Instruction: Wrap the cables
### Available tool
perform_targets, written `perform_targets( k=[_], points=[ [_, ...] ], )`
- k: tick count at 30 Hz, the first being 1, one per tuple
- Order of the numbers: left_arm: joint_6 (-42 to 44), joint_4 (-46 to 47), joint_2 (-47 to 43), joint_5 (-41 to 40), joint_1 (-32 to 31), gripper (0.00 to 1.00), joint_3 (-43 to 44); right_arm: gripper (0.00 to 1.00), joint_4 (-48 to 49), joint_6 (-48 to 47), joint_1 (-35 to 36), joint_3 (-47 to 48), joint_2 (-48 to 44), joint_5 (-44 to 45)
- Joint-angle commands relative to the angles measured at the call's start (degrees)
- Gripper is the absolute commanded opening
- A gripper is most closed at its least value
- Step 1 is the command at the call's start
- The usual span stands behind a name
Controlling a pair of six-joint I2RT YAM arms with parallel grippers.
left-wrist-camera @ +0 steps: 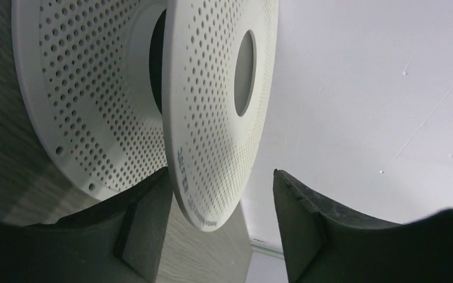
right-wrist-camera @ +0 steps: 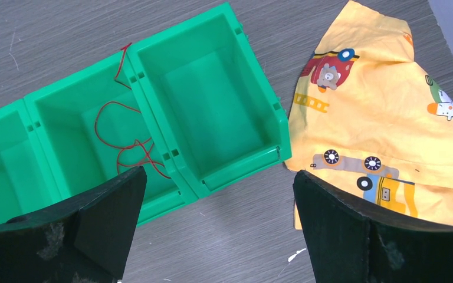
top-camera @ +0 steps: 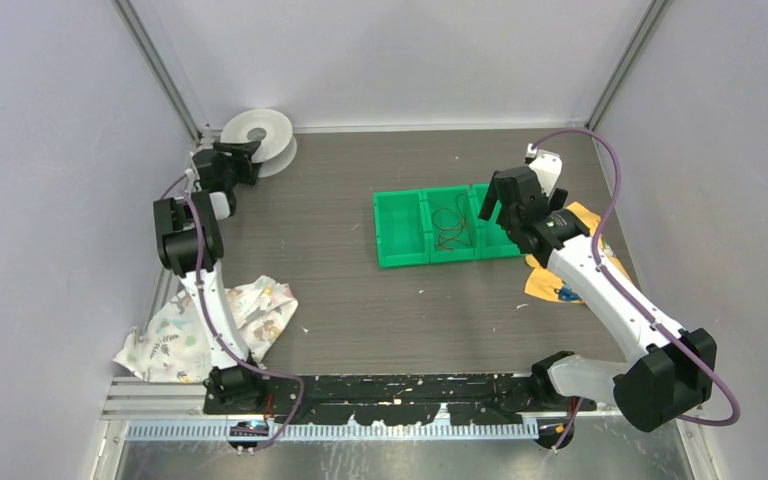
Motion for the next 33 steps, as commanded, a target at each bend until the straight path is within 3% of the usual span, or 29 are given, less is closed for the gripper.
perform_targets(
  k=[1,4,7,9,15,18,21,24,26,28,30,33],
  points=[
    [-1.2,5.2,2.3,-0.4,0.4,0.59,3.4,1.0,-0.1,0.2,0.0,2.1,-0.6,0.8],
    [-1.1,6.2,2.4,-0.8,0.4,0.44,2.8,1.0,-0.5,0.4,0.0,2.2,-0.6,0.8],
    [-0.5,7.3,1.1,-0.9,0.6,0.18,1.2,1.0,-0.8,0.7,0.0,2.2,-0.8,0.4],
    [0.3,7.8,-0.6,-1.2,0.5,0.08,-0.6,1.0,-0.9,0.9,0.0,2.0,-1.0,0.2],
    [3.5,10.0,-10.4,-0.6,0.5,0.01,-10.5,1.0,-1.2,1.8,0.0,1.5,-1.9,-0.7],
    [6.2,7.7,-16.6,3.6,0.5,0.01,-14.5,1.0,-1.2,2.4,-0.1,0.7,-2.8,-1.1],
    [15.2,-6.3,-23.8,8.2,-0.3,0.01,-13.8,1.0,-0.9,2.8,0.0,-0.4,-3.9,-1.8],
    [34.7,-33.6,-31.6,6.4,-4.5,0.0,-7.6,1.0,-0.1,3.0,0.0,-1.4,-4.6,-2.4],
    [50.5,-48.9,-36.5,-4.3,-10.9,0.0,-2.6,1.0,0.4,3.2,0.0,-2.0,-4.6,-2.7],
    [60.0,-56.2,-40.9,-16.6,-19.0,0.0,-1.8,1.0,0.7,3.7,0.0,-2.3,-4.0,-2.8],
    [65.1,-60.4,-44.9,-25.6,-25.7,0.0,-2.5,1.0,0.6,4.2,0.1,-2.2,-3.3,-3.0],
    [68.5,-64.2,-48.2,-31.1,-32.7,0.0,-4.0,1.0,0.7,5.2,0.0,-2.5,-2.6,-3.6]
  ],
)
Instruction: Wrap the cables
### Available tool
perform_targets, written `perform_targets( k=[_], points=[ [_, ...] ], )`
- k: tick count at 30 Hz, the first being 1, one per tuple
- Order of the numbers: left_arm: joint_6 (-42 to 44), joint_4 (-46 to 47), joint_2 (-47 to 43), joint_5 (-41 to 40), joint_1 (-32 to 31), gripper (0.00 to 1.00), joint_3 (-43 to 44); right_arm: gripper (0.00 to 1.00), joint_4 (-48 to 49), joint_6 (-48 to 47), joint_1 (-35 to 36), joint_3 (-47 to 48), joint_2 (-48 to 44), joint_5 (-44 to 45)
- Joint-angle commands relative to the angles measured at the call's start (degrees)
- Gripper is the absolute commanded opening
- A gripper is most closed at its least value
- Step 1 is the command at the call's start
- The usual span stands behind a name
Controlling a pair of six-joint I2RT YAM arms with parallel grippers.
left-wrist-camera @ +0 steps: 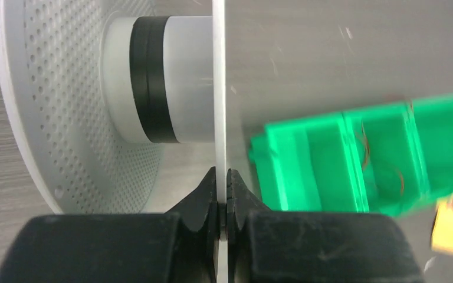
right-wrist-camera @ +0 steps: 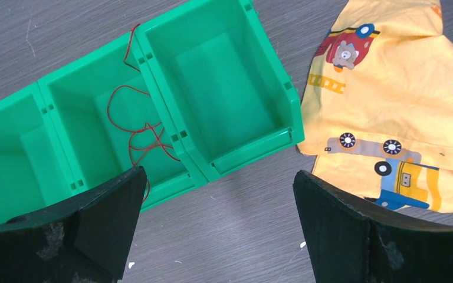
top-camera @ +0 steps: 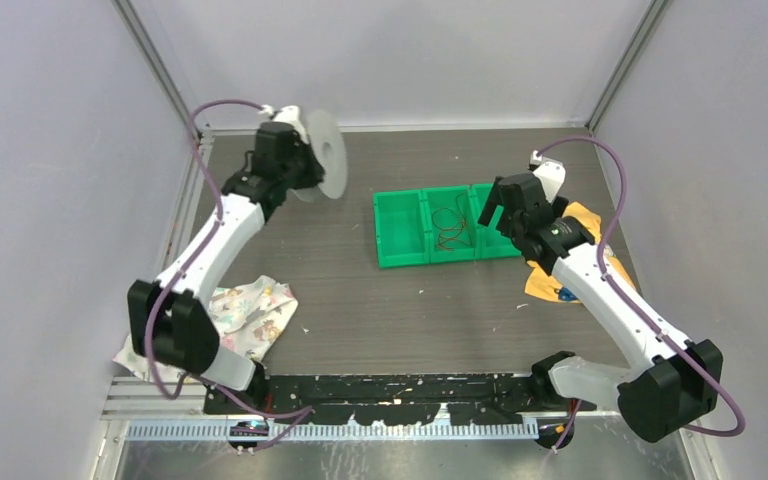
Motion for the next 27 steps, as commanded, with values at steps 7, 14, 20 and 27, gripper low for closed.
perform_targets(
  k=[7,14,20,27],
  points=[
    [19.3,-15.1,-9.3,-22.8,-18.2,0.0,-3.5,0.99,2.7,2.8,0.1,-0.7,0.9,-1.6],
    [18.0,-13.0,-10.0,-21.1,-23.0,0.0,-7.3,1.0,2.5,3.2,0.1,-0.3,1.2,-1.7],
    [13.3,-11.9,-11.8,-19.0,-24.6,0.0,-9.8,1.0,2.3,3.3,0.0,-0.3,1.4,-1.6],
    [8.1,-10.7,-11.2,-16.7,-24.9,0.0,-11.5,1.0,2.8,3.5,0.0,-0.4,1.8,-1.4]
  ],
)
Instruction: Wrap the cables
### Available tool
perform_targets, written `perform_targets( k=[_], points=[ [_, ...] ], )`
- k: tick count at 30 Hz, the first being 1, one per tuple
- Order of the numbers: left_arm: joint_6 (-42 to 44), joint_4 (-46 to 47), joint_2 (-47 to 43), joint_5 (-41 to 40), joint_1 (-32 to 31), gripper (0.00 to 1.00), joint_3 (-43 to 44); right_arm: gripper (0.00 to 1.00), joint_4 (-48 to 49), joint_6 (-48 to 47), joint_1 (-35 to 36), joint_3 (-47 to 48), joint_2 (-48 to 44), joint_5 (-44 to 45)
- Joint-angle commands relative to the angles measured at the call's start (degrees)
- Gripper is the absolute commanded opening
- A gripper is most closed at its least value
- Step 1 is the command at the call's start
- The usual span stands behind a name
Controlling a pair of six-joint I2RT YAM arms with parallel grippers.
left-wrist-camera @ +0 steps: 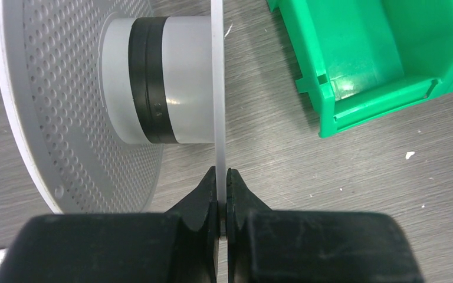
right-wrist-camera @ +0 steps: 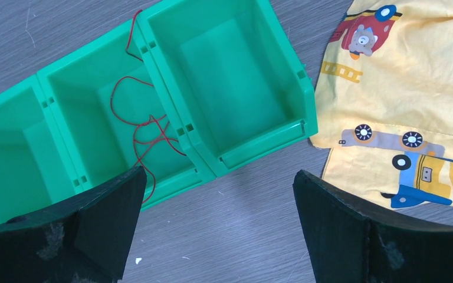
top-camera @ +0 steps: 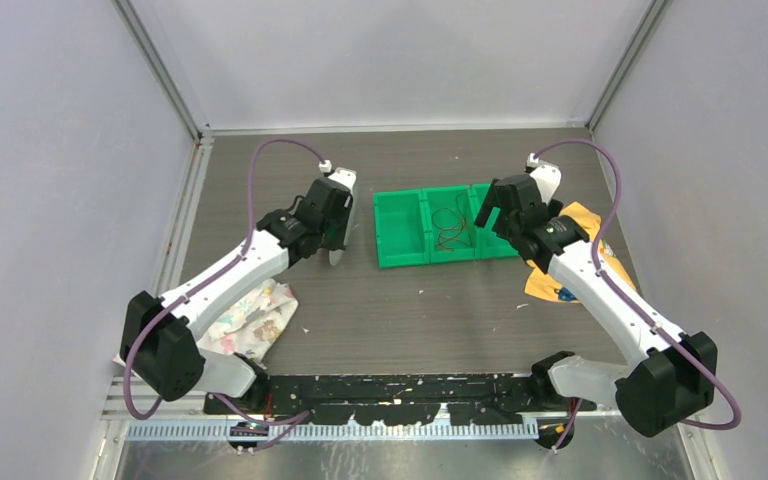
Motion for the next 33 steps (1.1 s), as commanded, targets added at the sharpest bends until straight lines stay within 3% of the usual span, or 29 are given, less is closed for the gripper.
perform_targets(
  k=[1,8,18,23,28,33],
  points=[
    [-4.7,5.3,-1.6,0.0,-0.3,0.0,-0.1,1.0,2.2,1.2,0.0,0.6,0.2,0.5],
    [-4.8,5.6,-0.3,1.5,-0.8,0.02,-0.6,1.0,2.0,1.6,0.0,0.6,0.4,0.0],
    [-5.2,1.8,-0.6,1.9,-1.0,0.39,1.4,1.0,2.3,1.5,0.0,1.1,1.6,-0.4],
    [-4.8,1.5,-2.4,2.7,-1.0,0.44,2.9,0.99,2.3,1.0,0.3,2.3,2.9,-1.4],
    [-4.7,0.6,-4.4,3.1,-1.0,0.45,5.1,0.94,2.5,-1.3,3.9,4.2,5.4,-1.2],
    [-4.7,-0.4,-6.3,3.6,-1.0,0.45,6.4,0.74,3.9,-4.9,5.4,5.4,9.3,-7.2]
  ],
)
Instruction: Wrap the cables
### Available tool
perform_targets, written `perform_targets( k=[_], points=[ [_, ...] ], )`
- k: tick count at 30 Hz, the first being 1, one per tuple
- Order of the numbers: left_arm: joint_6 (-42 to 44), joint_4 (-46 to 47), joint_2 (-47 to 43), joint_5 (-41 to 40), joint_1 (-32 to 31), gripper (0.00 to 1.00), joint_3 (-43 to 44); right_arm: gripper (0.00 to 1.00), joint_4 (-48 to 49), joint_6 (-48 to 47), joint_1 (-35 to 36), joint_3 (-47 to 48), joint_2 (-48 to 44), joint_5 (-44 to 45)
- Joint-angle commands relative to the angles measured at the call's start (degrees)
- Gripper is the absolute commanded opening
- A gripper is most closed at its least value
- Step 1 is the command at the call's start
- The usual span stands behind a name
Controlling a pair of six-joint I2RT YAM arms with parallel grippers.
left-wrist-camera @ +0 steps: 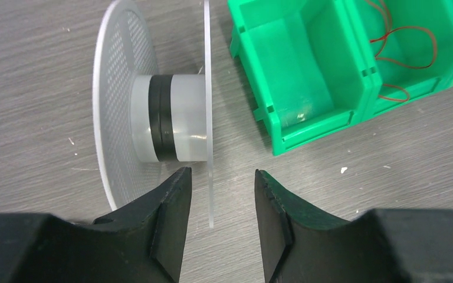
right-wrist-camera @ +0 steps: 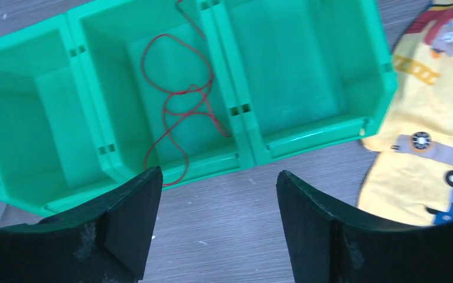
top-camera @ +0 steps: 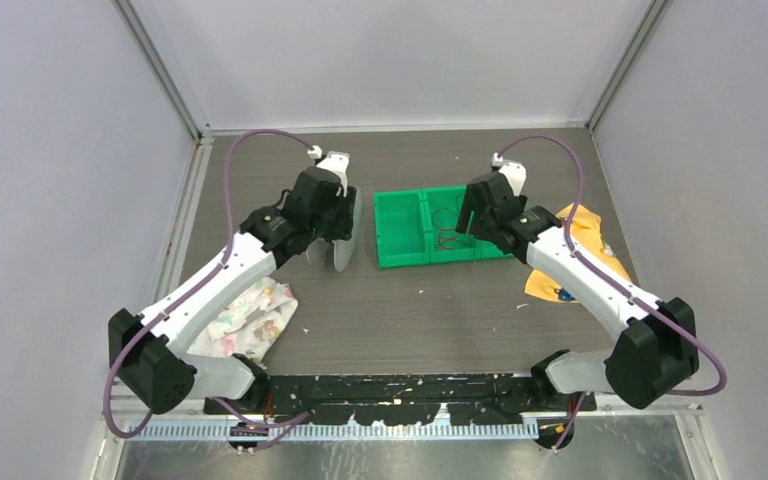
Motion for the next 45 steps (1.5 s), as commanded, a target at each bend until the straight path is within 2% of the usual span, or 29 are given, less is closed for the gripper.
perform_targets(
  k=[1,4,7,12,18,25,29,39,43,45],
  points=[
    [0.0,-0.8,-3.1,0.8,-0.3,0.45,3.2,0.71,3.0,-5.1,1.2,3.1,3.0,-6.3],
    [-0.4,-2.0,-4.1,0.8,-0.4,0.46,4.4,0.66,2.0,-10.9,1.7,4.3,5.2,-11.3],
    [-1.1,-4.3,-4.7,0.2,-0.3,0.49,6.7,0.65,-0.7,-18.3,2.3,5.9,7.3,-16.7],
    [-1.6,-9.6,-4.2,-0.5,0.8,0.56,12.4,0.67,-5.5,-27.9,4.1,8.6,11.6,-17.1],
    [-1.8,-11.1,-5.1,0.0,2.4,0.59,14.9,0.54,-4.9,-32.6,4.3,9.8,15.5,-16.6],
    [-2.6,-10.8,-5.5,0.4,3.2,0.62,13.8,0.54,-3.8,-36.2,4.3,11.9,20.3,-18.8],
    [-3.1,-10.1,-5.7,1.5,3.2,0.62,13.2,0.5,-2.3,-36.5,4.2,12.5,22.2,-18.0],
    [-3.6,-9.5,-5.9,2.5,3.3,0.62,11.7,0.28,-0.4,-36.2,4.2,12.5,24.8,-17.1],
    [-3.7,-9.6,-5.9,2.6,3.5,0.62,11.9,0.05,0.0,-35.5,4.2,11.9,22.1,-15.7],
    [-3.6,-9.9,-6.0,2.7,3.8,0.62,12.4,0.01,-1.0,-34.8,4.2,12.4,18.9,-13.8]
  ],
)
